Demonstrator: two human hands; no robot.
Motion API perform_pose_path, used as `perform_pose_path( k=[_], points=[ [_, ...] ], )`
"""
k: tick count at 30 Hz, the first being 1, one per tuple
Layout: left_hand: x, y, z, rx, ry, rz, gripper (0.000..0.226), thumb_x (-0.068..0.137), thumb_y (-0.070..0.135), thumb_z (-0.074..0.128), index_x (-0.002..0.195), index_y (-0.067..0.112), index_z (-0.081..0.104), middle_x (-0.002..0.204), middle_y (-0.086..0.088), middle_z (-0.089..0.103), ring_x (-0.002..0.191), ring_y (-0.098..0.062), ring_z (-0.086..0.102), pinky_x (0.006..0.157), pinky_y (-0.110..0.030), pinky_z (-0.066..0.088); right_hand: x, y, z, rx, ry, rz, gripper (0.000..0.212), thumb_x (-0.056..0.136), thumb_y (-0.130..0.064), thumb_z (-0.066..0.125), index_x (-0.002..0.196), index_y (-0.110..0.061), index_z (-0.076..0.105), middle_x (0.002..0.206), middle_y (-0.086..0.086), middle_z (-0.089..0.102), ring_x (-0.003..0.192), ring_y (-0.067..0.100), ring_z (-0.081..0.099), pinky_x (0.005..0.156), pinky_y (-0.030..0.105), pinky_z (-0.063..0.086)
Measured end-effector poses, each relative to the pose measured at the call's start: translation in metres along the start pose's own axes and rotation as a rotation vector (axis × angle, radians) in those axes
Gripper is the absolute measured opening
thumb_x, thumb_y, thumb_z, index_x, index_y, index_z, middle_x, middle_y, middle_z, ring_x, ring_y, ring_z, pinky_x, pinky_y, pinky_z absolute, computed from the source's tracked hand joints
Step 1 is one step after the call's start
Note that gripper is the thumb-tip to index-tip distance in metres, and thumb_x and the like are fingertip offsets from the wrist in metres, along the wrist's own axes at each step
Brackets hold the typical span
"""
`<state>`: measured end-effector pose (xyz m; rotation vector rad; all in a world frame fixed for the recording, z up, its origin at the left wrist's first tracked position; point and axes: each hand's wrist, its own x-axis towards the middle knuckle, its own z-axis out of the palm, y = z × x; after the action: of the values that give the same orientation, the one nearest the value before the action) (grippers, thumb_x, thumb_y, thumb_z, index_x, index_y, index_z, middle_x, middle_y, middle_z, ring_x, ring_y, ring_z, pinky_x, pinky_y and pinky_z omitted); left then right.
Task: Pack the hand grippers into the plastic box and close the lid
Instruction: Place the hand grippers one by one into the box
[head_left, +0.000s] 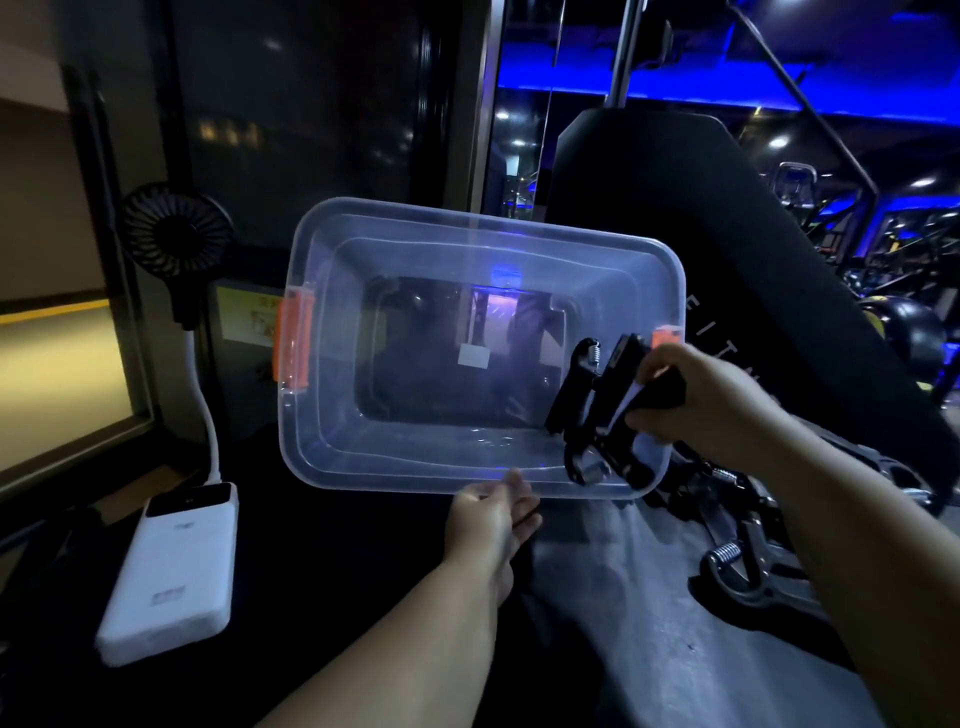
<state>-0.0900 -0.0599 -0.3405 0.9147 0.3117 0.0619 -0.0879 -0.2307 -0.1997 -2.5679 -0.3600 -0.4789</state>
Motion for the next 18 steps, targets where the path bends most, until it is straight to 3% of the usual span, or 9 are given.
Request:
perform_pose_path(
  k=[3, 7, 11, 14, 18],
  points=[
    [0.002, -0.002, -0.001, -0.001, -0.006, 0.002, 0.013, 0.093, 0.017, 0.060, 0.090, 0.005, 0.057, 0.084, -0.013, 0.065, 0.076, -0.021, 0.066, 0.070, -0.030, 0.056, 0.024, -0.005, 0.010, 0.059, 0.060, 0.022, 0.034, 0.077, -0.019, 0.076, 0.098, -0.025, 0.051, 0.082, -0.003, 0.063, 0.049, 0.004, 0.064, 0.043, 0.017, 0.045],
    [0.002, -0.001, 0.001, -0.029, -0.004, 0.015, 0.013, 0.093, 0.015, 0.059, 0.087, 0.006, 0.053, 0.084, -0.016, 0.065, 0.074, -0.022, 0.064, 0.073, -0.033, 0.055, 0.058, -0.002, 0.038, -0.037, 0.006, 0.043, 0.034, 0.079, -0.018, 0.074, 0.100, -0.018, 0.047, 0.086, 0.006, 0.061, 0.065, 0.024, 0.067, 0.064, 0.044, 0.058],
    [0.003, -0.003, 0.001, -0.023, 0.006, 0.018, 0.009, 0.097, 0.011, 0.052, 0.088, 0.009, 0.051, 0.080, -0.011, 0.066, 0.069, -0.019, 0.064, 0.072, -0.034, 0.054, 0.081, 0.006, 0.063, -0.113, -0.024, 0.108, 0.031, 0.080, -0.019, 0.069, 0.099, -0.016, 0.045, 0.086, 0.011, 0.063, 0.071, 0.030, 0.061, 0.063, 0.036, 0.052],
    [0.005, -0.005, -0.001, -0.001, 0.001, 0.047, 0.012, 0.093, 0.016, 0.059, 0.090, 0.007, 0.052, 0.081, -0.010, 0.068, 0.066, -0.016, 0.066, 0.070, -0.033, 0.056, 0.094, 0.009, 0.072, -0.118, -0.021, 0.156, 0.030, 0.081, -0.018, 0.068, 0.100, -0.016, 0.045, 0.087, 0.012, 0.062, 0.076, 0.030, 0.060, 0.061, 0.032, 0.043],
    [0.005, -0.006, -0.002, -0.001, 0.006, 0.077, 0.016, 0.091, 0.017, 0.062, 0.093, 0.006, 0.051, 0.079, -0.009, 0.068, 0.068, -0.016, 0.067, 0.071, -0.033, 0.055, 0.108, 0.008, 0.081, -0.160, -0.027, 0.211, 0.025, 0.081, -0.017, 0.064, 0.099, -0.016, 0.046, 0.093, 0.013, 0.060, 0.089, 0.034, 0.060, 0.070, 0.037, 0.050]
  ],
)
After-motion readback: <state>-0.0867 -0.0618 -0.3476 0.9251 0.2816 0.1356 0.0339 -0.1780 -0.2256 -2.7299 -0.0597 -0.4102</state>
